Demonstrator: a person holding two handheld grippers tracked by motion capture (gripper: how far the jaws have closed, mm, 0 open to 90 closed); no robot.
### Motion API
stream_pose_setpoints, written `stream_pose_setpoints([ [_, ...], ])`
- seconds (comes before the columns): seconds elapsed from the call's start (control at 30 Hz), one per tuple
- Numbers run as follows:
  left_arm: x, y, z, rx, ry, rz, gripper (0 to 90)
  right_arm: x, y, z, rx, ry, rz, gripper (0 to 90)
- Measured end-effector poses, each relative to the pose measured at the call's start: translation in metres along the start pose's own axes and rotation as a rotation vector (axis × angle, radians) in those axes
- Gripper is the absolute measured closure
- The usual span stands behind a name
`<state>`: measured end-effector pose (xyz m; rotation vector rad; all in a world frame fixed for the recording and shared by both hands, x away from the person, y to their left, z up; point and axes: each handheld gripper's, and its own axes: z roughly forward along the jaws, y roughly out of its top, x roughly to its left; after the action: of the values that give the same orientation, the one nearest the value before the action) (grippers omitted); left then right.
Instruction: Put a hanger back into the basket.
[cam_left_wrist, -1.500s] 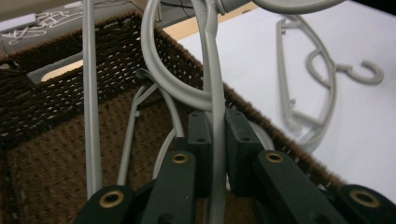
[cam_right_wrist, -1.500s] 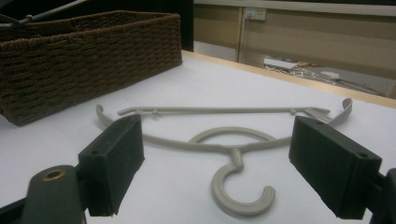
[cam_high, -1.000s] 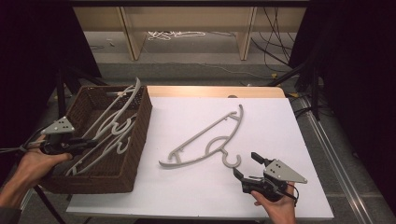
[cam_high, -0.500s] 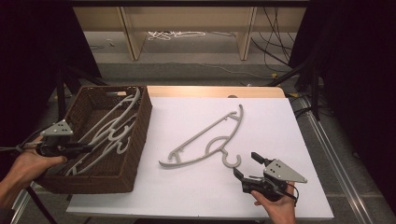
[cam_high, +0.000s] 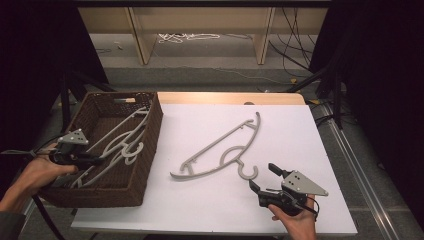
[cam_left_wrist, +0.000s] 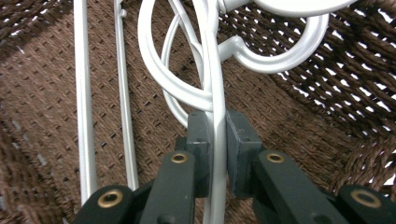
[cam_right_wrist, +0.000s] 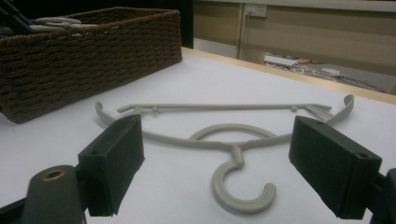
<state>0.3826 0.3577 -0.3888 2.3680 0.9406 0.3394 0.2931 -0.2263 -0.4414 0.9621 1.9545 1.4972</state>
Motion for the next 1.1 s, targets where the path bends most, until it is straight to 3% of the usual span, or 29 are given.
stream_pose_setpoints([
  [0.13, -0.005, 0.002, 0.006, 0.036, 0.005, 0.019, 81.1, 0.001, 0.001, -0.001, 0.010, -0.005, -0.008, 18.8],
  [0.2, -0.011, 0.004, 0.007, 0.011, -0.033, 0.046, 79.7, 0.001, 0.001, -0.001, 0.009, -0.006, -0.009, 18.8],
  [0.23, -0.011, 0.005, 0.009, 0.005, -0.029, 0.061, 79.4, 0.000, 0.001, 0.000, 0.008, -0.002, -0.008, 18.8],
  [0.27, -0.011, 0.005, 0.013, -0.004, -0.018, 0.043, 79.8, 0.000, 0.000, 0.000, 0.016, -0.010, -0.008, 18.7],
  [0.3, -0.010, 0.006, 0.013, 0.050, -0.018, 0.025, 80.0, 0.000, 0.000, 0.000, 0.011, -0.017, -0.007, 18.7],
  [0.37, -0.007, 0.006, 0.015, 0.064, -0.004, 0.007, 80.6, 0.001, 0.001, -0.001, 0.013, -0.005, -0.009, 18.8],
  [0.43, -0.005, 0.007, 0.013, 0.101, -0.023, 0.027, 80.2, 0.001, 0.001, -0.001, 0.015, -0.004, -0.008, 18.8],
  [0.57, -0.003, 0.006, 0.014, 0.092, 0.003, -0.026, 76.4, 0.000, 0.000, 0.000, -0.006, -0.001, 0.000, 18.8],
  [0.7, -0.002, 0.006, 0.008, 0.018, 0.031, -0.078, 66.1, 0.000, 0.001, -0.001, 0.003, -0.003, 0.002, 18.8],
  [0.77, -0.003, 0.009, 0.002, -0.039, 0.077, -0.110, 56.6, 0.000, 0.000, 0.000, -0.004, -0.001, 0.001, 18.8],
  [0.87, -0.008, 0.016, -0.011, -0.098, 0.115, -0.082, 51.8, 0.000, 0.001, 0.000, 0.001, -0.003, 0.000, 18.8],
  [0.93, -0.014, 0.022, -0.018, -0.134, 0.124, -0.065, 46.5, 0.000, 0.001, -0.001, 0.002, -0.004, -0.003, 18.7],
  [1.0, -0.027, 0.028, -0.018, -0.232, 0.142, -0.133, 42.0, -0.001, 0.000, 0.000, -0.009, -0.003, 0.004, 18.7],
  [1.1, -0.040, 0.036, -0.023, -0.296, 0.145, -0.141, 37.8, 0.000, 0.001, -0.002, 0.006, -0.008, -0.012, 18.7],
])
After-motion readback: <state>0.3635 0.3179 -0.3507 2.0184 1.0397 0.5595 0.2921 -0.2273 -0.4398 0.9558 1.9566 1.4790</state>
